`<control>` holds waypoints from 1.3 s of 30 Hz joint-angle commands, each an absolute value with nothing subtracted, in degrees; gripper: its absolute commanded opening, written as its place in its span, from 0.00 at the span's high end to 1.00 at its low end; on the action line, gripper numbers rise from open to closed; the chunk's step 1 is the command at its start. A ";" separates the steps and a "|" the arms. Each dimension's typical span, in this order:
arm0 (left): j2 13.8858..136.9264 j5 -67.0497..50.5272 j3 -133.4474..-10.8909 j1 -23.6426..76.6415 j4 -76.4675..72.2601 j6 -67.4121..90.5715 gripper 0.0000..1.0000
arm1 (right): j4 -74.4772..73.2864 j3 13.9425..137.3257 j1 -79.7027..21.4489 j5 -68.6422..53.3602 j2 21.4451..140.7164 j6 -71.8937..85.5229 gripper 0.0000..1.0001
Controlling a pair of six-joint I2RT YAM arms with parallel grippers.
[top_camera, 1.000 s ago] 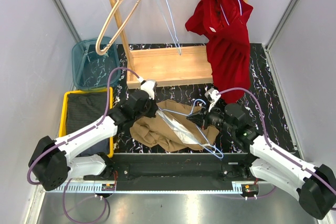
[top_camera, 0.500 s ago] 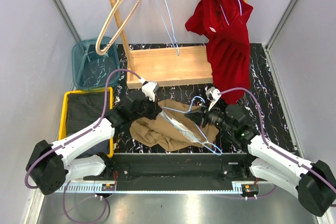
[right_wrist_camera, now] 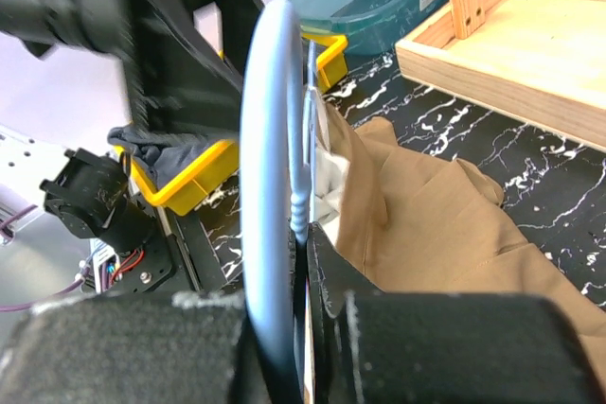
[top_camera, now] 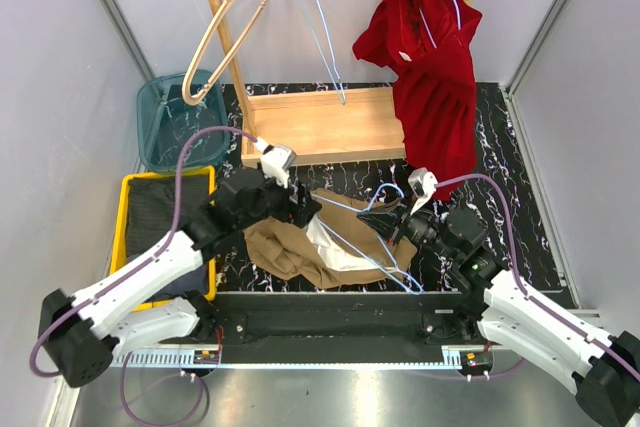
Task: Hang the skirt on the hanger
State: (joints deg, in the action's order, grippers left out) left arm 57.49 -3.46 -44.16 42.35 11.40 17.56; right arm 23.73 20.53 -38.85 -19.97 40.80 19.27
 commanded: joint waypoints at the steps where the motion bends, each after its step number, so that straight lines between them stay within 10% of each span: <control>1: 51.34 -0.09 -50.18 42.36 13.44 15.65 0.08 | 25.05 21.71 -39.46 -18.20 39.02 18.46 1.00; 14: 47.81 9.84 -64.15 42.36 23.64 10.99 0.01 | 6.78 39.36 -39.46 -18.01 41.12 11.17 1.00; 39: 51.32 -28.38 -79.28 42.36 31.45 -2.02 0.01 | -47.35 96.67 -39.46 -46.13 65.47 -16.69 1.00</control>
State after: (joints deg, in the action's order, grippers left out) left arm 48.97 -17.45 -78.22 42.28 27.22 1.78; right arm -40.77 91.68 -39.11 -38.85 64.23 -12.71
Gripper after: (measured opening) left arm 0.984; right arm 0.074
